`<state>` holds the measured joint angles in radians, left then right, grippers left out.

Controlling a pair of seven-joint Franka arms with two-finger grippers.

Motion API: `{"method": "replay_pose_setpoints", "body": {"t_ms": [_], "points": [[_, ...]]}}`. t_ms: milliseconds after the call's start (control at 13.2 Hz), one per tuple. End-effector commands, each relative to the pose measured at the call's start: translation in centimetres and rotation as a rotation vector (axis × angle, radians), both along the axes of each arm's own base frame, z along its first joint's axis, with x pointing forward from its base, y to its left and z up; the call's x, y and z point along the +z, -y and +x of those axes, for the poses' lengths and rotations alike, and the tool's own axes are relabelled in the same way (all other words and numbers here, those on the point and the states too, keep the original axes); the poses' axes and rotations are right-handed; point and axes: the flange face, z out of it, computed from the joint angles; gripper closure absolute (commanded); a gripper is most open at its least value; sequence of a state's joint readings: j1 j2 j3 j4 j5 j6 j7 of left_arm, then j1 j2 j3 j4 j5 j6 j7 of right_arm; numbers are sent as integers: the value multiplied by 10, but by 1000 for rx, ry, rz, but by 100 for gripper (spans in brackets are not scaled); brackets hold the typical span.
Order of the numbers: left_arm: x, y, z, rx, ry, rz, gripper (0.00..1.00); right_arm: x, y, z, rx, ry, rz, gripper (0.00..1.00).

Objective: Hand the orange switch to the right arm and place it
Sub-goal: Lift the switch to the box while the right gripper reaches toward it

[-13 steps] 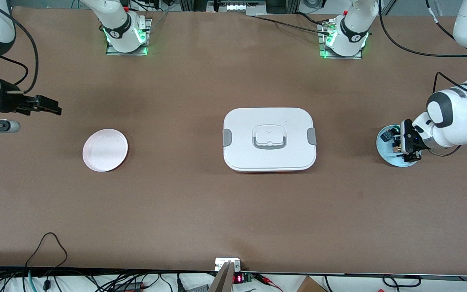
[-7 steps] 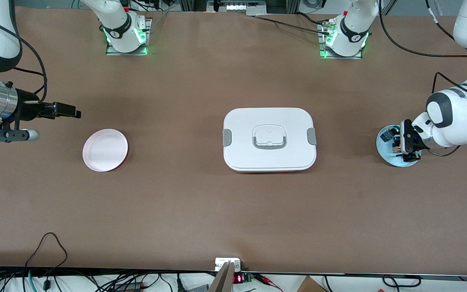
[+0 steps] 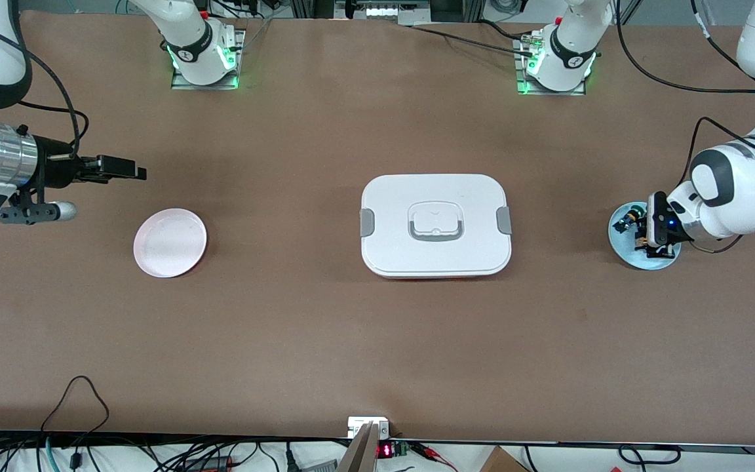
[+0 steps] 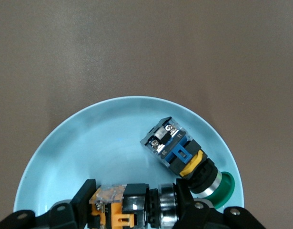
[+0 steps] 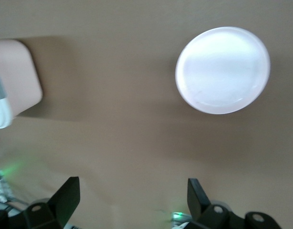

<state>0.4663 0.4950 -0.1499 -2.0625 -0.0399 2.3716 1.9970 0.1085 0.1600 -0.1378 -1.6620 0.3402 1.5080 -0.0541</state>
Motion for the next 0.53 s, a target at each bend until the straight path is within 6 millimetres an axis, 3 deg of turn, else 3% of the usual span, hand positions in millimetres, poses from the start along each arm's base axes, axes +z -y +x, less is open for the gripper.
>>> {"method": "replay_pose_setpoints", "body": {"t_ms": [0, 152, 227, 303, 455], "points": [[-9, -3, 2, -12, 18, -31, 38, 6, -23, -2, -2, -21, 124, 0], [-8, -3, 2, -10, 20, -32, 38, -3, -34, 4, -19, -39, 229, 0], [-9, -3, 2, -14, 19, -32, 50, -8, -39, 7, -33, -49, 277, 0], [-7, -3, 2, -13, 21, -32, 76, -13, -44, 9, -43, -62, 314, 0], [2, -3, 9, -21, 30, -31, 100, -17, -53, 12, -50, -72, 363, 0]]}}
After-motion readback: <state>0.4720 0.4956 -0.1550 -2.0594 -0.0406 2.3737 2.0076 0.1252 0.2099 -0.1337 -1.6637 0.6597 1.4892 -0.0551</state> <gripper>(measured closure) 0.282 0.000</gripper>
